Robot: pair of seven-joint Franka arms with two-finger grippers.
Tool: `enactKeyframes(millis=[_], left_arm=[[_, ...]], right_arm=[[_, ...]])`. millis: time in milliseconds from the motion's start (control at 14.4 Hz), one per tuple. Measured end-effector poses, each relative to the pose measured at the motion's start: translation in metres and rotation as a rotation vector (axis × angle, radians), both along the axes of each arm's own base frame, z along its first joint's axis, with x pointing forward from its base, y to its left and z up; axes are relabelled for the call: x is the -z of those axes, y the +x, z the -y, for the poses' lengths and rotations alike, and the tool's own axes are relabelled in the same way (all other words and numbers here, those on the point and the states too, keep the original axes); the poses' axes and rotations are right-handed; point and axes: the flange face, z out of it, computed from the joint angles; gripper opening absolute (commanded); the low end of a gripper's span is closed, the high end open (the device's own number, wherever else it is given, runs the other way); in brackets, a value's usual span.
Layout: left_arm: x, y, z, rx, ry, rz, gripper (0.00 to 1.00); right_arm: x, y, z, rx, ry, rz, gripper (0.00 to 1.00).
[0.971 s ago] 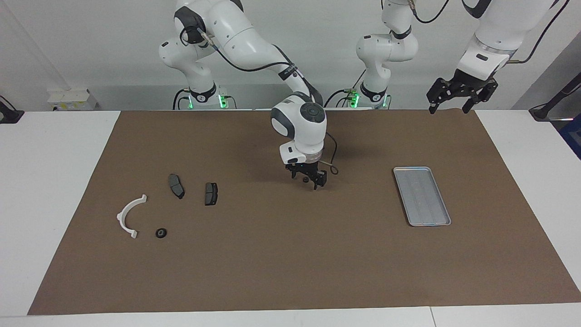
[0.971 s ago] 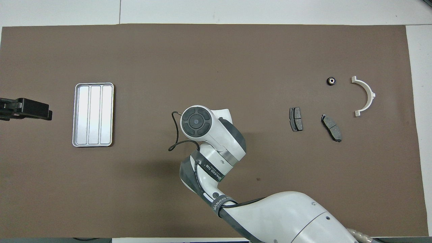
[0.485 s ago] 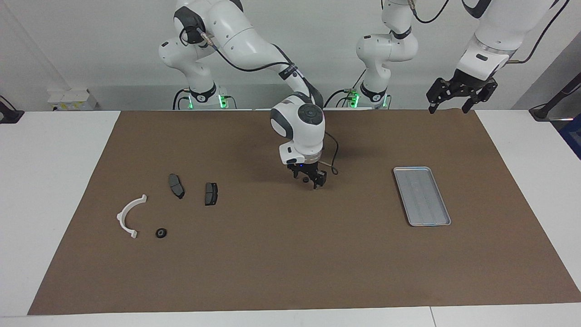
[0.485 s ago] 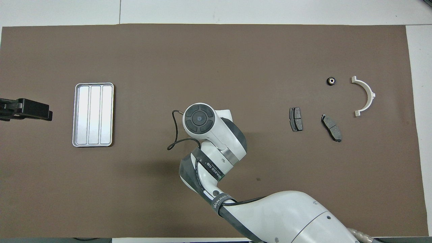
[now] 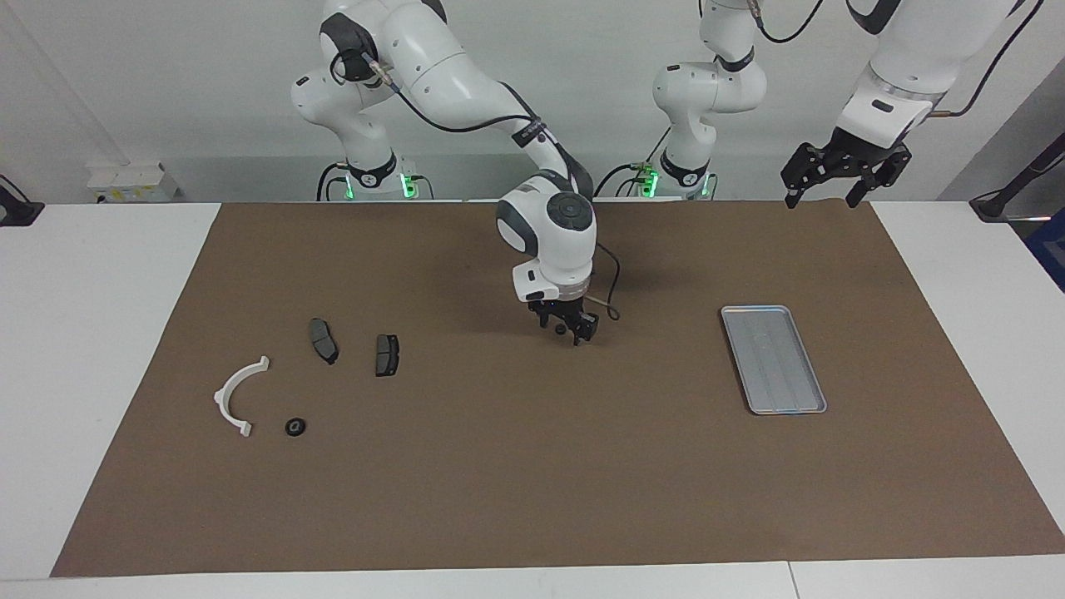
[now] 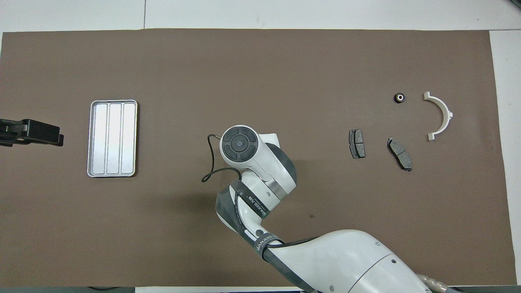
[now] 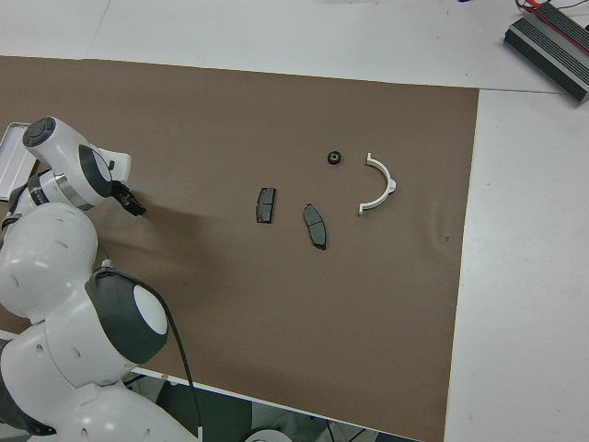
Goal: Place bearing gear from tray to pile
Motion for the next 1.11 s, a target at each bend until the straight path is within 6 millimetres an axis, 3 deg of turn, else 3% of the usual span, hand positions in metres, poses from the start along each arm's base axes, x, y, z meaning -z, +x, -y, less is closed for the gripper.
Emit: enactKeyframes(millis=[208,555,763,1109], left_arm=[[0.0003,-0.0003,-0.0003,-0.001,0.0,-0.003,1.0],[0.0004,-0.0004,-0.0007,-0.001,0.0,-0.004,1.0],[0.0005,-0.0004,-0.0013,-0.002,0.0,-0.005,1.0],[0.0005,-0.0004,-0.0019,-0.003,0.0,-0.005,1.0]], right_arm=[[-0.0015,0.0006,0.0014,0.002,-0.006,-0.006,0.39],[-0.004,0.0013,0.0033,0.005,-0.012,-0.013,0.22],[-0.0042,0.0013,0.0032,0.005,-0.012,-0.013,0.0],[-0.0043,0.0013,0.0033,0.005,-0.013,-0.014,0.0]])
